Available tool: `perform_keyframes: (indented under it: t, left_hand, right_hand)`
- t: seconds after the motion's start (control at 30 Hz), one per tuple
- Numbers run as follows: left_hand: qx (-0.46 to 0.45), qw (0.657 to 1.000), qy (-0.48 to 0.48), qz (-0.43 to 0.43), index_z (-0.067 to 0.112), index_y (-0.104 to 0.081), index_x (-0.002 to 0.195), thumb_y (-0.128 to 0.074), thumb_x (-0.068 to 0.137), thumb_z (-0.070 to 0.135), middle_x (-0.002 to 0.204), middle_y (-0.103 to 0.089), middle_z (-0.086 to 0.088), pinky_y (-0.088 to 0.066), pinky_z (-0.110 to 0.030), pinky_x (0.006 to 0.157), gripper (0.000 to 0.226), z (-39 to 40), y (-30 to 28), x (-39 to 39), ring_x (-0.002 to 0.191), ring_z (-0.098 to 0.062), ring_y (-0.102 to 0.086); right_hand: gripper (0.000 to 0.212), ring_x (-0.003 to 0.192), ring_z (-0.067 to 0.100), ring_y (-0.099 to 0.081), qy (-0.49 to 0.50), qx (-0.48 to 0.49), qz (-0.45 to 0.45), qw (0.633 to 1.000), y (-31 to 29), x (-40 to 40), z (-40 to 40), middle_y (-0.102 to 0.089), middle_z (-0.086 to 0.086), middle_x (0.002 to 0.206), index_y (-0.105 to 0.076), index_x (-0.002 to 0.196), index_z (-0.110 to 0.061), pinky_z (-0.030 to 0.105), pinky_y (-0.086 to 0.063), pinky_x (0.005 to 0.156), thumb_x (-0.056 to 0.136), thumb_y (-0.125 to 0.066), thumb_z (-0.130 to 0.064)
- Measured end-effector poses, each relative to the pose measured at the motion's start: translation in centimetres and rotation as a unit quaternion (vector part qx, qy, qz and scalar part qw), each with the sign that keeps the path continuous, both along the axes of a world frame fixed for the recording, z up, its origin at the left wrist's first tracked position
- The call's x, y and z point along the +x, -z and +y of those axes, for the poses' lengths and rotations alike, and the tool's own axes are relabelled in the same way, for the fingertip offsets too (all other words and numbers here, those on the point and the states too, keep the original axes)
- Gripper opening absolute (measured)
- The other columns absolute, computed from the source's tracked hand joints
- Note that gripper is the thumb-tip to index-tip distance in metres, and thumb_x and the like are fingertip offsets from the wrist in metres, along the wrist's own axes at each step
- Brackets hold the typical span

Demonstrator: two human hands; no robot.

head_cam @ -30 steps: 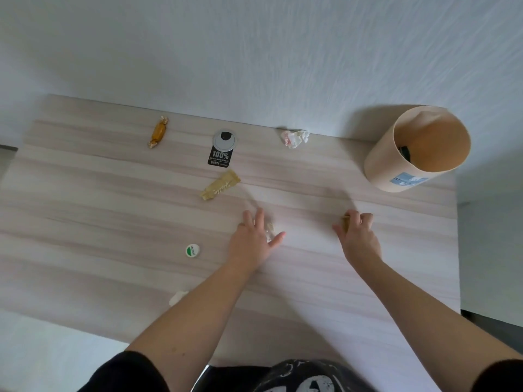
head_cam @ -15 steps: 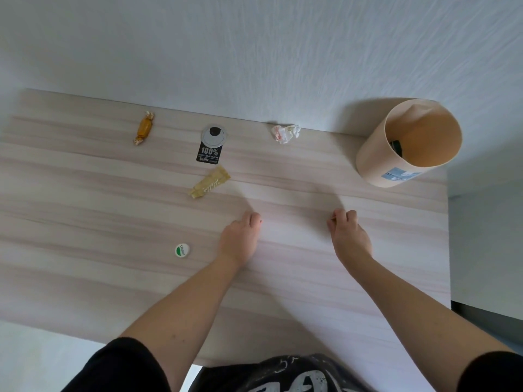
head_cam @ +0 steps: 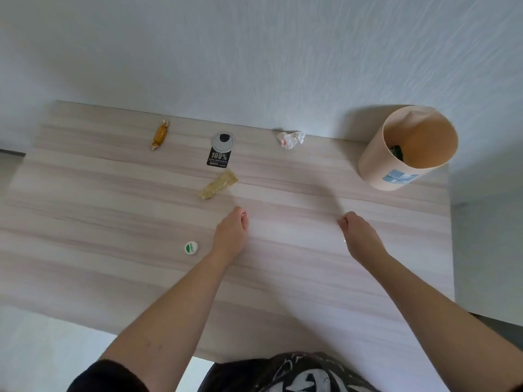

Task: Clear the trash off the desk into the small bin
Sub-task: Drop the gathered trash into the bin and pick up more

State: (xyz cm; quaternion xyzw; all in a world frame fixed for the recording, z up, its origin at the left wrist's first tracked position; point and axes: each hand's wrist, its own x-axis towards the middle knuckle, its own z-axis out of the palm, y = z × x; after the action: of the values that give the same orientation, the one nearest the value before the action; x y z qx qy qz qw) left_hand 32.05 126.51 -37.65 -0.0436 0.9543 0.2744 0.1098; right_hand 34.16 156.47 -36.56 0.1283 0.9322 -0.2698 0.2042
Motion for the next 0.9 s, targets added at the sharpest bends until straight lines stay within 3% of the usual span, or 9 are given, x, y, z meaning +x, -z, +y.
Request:
perform_keyframes:
  t: [0.13, 0.27, 0.33, 0.43, 0.53, 0.7, 0.8, 0.9]
  left_hand:
    - [0.032, 0.999, 0.007, 0.001, 0.009, -0.054, 0.093, -0.041, 0.096, 0.018, 0.082, -0.063, -0.011, -0.042, -0.040, 0.069, 0.015, 1.7, -1.3, 0.0, 0.077, -0.034, -0.057]
    - [0.046, 0.998, 0.030, 0.042, 0.006, -0.060, 0.091, -0.050, 0.092, 0.016, 0.080, -0.065, -0.012, -0.039, -0.034, 0.067, 0.015, 6.8, -3.5, -1.4, 0.076, -0.030, -0.059]
    - [0.051, 0.995, 0.032, 0.074, 0.005, -0.060, 0.085, -0.053, 0.090, 0.017, 0.076, -0.064, -0.012, -0.036, -0.031, 0.063, 0.015, 9.7, -5.1, -2.3, 0.071, -0.028, -0.058]
    - [0.067, 0.989, 0.033, 0.127, 0.005, -0.055, 0.074, -0.055, 0.089, 0.017, 0.064, -0.055, -0.009, -0.034, -0.031, 0.058, 0.019, 13.8, -7.8, -3.5, 0.061, -0.027, -0.051]
    - [0.081, 0.978, 0.070, 0.180, 0.008, -0.046, 0.064, -0.054, 0.089, 0.014, 0.055, -0.041, -0.003, -0.030, -0.031, 0.054, 0.027, 18.1, -10.7, -4.8, 0.052, -0.024, -0.040]
    - [0.055, 0.965, 0.159, 0.199, 0.013, -0.039, 0.062, -0.042, 0.095, 0.026, 0.052, -0.037, 0.003, -0.025, -0.030, 0.050, 0.036, 24.1, -14.5, -7.4, 0.052, -0.024, -0.041]
    - [0.022, 0.957, 0.172, 0.232, 0.015, -0.040, 0.064, -0.039, 0.096, 0.028, 0.053, -0.040, 0.002, -0.027, -0.030, 0.054, 0.034, 26.3, -16.3, -9.3, 0.051, -0.023, -0.040]
    - [0.007, 0.951, 0.177, 0.255, 0.017, -0.038, 0.062, -0.037, 0.096, 0.031, 0.052, -0.039, 0.002, -0.028, -0.029, 0.054, 0.037, 27.4, -17.1, -11.1, 0.051, -0.021, -0.038]
  right_hand:
    - [0.042, 0.057, 0.024, -0.047, -0.002, 0.026, 0.030, 0.999, -1.5, 1.4, 0.9, -0.049, 0.003, 0.060, -0.038, 0.067, -0.017, 0.034, -0.031, 0.051, 0.097, -0.029, -0.045]
    - [0.045, 0.045, 0.017, -0.038, 0.072, 0.016, 0.132, 0.989, -4.0, 2.5, 2.9, -0.039, 0.000, 0.050, -0.031, 0.057, -0.019, 0.028, -0.022, 0.043, 0.098, -0.029, -0.037]
    - [0.044, 0.043, 0.018, -0.039, 0.094, 0.002, 0.176, 0.980, -5.4, 2.5, 4.6, -0.039, 0.001, 0.048, -0.031, 0.056, -0.018, 0.028, -0.025, 0.041, 0.097, -0.031, -0.034]
    - [0.045, 0.042, 0.013, -0.056, 0.132, -0.036, 0.207, 0.969, -7.5, 1.4, 7.3, -0.055, 0.002, 0.048, -0.042, 0.060, -0.016, 0.028, -0.040, 0.042, 0.097, -0.029, -0.039]
    - [0.043, 0.041, 0.005, -0.058, 0.142, -0.058, 0.244, 0.958, -9.9, -0.6, 9.8, -0.059, -0.002, 0.052, -0.044, 0.064, -0.021, 0.026, -0.041, 0.044, 0.096, -0.028, -0.046]
    - [0.033, 0.052, 0.021, -0.052, 0.062, 0.005, 0.287, 0.956, -13.8, -4.7, 12.6, -0.057, 0.003, 0.060, -0.044, 0.084, -0.023, 0.031, -0.034, 0.048, 0.098, -0.026, -0.047]
    - [0.032, 0.053, 0.015, -0.046, 0.031, 0.022, 0.281, 0.959, -15.1, -7.4, 13.2, -0.049, -0.002, 0.061, -0.043, 0.094, -0.018, 0.029, -0.028, 0.047, 0.099, -0.024, -0.042]
    - [0.029, 0.063, 0.023, -0.051, 0.010, 0.006, 0.260, 0.965, -15.4, -9.8, 12.9, -0.052, 0.007, 0.073, -0.042, 0.089, -0.012, 0.036, -0.037, 0.054, 0.100, -0.026, -0.035]
